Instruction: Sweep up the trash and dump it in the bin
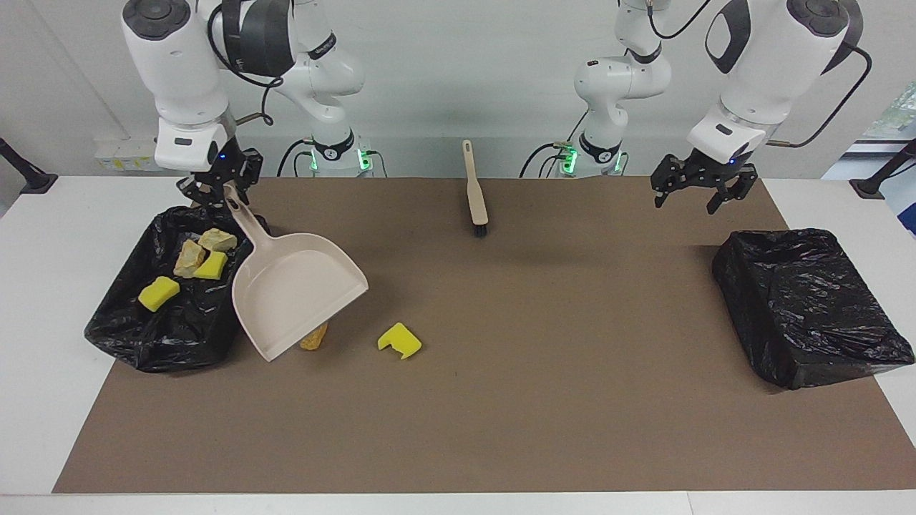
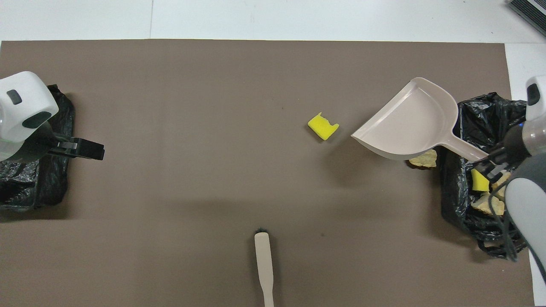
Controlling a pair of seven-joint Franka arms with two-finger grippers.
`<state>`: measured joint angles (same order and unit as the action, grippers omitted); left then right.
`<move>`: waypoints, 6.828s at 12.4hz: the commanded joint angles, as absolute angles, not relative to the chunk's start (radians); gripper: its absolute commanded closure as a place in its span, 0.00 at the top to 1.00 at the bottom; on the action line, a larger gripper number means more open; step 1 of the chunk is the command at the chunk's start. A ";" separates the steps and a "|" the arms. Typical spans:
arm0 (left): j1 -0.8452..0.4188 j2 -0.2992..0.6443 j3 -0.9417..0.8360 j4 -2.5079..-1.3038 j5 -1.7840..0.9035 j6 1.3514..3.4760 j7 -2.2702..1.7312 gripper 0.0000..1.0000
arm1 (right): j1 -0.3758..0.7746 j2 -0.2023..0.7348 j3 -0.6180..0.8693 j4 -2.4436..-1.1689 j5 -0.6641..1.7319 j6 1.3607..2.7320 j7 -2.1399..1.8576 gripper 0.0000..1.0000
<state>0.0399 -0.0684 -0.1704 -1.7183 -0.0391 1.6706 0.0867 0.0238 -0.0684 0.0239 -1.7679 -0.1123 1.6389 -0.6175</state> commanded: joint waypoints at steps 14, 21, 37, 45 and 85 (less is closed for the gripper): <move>-0.051 -0.078 -0.018 -1.646 -0.025 1.560 0.112 1.00 | 0.596 0.207 0.020 -1.891 -0.170 2.244 0.561 0.00; -0.048 -0.075 -0.020 -1.640 -0.025 1.556 0.100 1.00 | 0.716 0.318 0.021 -1.847 -0.264 2.298 0.863 0.00; -0.217 -0.005 -0.041 -1.723 -0.034 1.727 -0.091 1.00 | 0.510 0.135 0.022 -1.833 -0.003 2.091 0.422 1.00; -0.498 0.316 -0.044 -1.707 -0.072 2.081 -0.462 1.00 | 0.315 0.087 0.017 -1.801 0.021 1.904 0.109 1.00; -0.333 0.276 -0.032 -1.787 0.074 1.983 1.054 0.00 | 1.055 -0.152 0.026 -2.456 -0.180 2.310 1.294 1.00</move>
